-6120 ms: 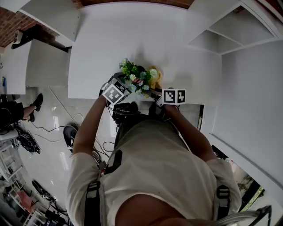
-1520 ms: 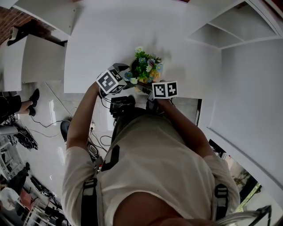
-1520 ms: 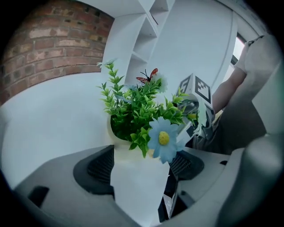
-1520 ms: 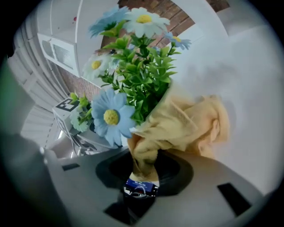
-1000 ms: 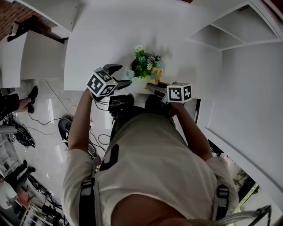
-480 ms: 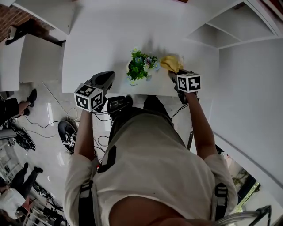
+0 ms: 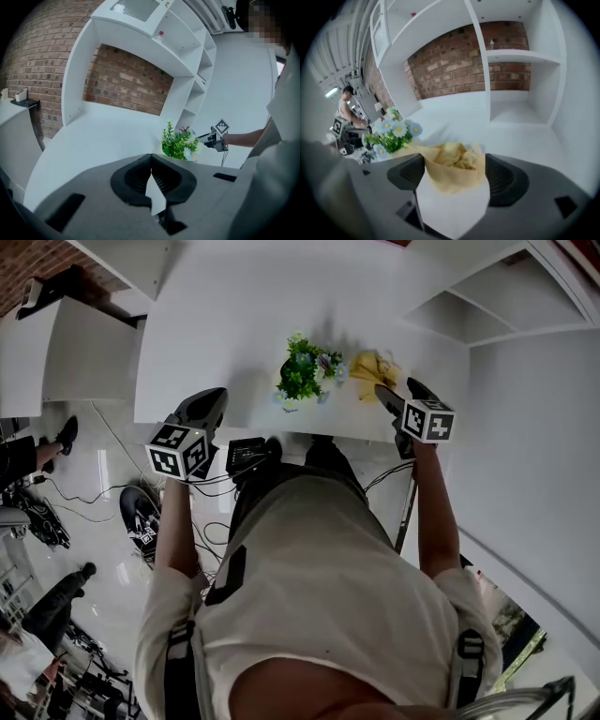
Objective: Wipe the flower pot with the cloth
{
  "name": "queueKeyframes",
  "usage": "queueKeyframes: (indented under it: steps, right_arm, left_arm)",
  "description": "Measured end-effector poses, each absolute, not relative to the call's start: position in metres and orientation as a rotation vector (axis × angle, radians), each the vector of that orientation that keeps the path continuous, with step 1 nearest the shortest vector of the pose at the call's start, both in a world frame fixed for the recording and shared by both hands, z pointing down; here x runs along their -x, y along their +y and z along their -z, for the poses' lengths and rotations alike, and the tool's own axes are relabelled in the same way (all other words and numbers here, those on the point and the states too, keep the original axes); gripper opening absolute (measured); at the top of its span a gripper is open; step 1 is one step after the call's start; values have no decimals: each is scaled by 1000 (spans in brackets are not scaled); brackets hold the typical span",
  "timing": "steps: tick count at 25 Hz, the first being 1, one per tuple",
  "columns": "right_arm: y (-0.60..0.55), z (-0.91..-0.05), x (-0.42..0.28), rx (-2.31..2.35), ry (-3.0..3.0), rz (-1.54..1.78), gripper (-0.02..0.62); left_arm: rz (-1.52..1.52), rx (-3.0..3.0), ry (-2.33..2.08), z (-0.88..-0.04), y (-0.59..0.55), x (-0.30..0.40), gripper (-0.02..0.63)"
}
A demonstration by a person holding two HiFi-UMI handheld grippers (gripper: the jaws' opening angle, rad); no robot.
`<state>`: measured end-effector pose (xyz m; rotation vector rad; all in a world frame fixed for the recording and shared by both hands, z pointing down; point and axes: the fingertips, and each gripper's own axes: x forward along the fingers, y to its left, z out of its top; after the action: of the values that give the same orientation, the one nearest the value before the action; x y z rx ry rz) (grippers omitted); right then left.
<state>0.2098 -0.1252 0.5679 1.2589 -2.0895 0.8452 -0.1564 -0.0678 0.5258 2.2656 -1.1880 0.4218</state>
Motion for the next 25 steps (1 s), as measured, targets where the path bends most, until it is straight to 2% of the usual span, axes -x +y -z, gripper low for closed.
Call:
queueKeyframes:
  steps: [5,11,12,13,14,15,20,25]
  right_arm:
    - [-126,-533,-192,-1096,-2216,-983,381]
    - [-137,-471,-203,-1234,-2378,-1086,382]
    - [-132,-461,-193,-1222,-2420,-1073,365]
    - [-124,-450,-182,-1200,-2463,-1046,265]
    - [-114,-441,-170,-1173,-2505,-1011,112]
    - [-103,-432,-157,-1136,-2544,-983,11]
    - [-52,-409,-87,-921,-2669,-971,11]
    - [-24,-382,-65,-772,-2779,-895,11]
  left_arm:
    - [-430,-2271,-1211,-519,-62,177,20]
    - [-434,-2323,-1165,-510,-42,179,20]
    - [-420,-2336,-1146,-507,-41,177,20]
    - [-398,-2352,-1119,-503,-40,172,20]
    - [-370,-2374,-1082,-498,-40,164,20]
    - [-341,-2399,-1038,-491,-39,156,20]
    - [-290,-2518,-888,-449,-24,124,20]
    - [-331,-2610,-846,-419,0,90,20]
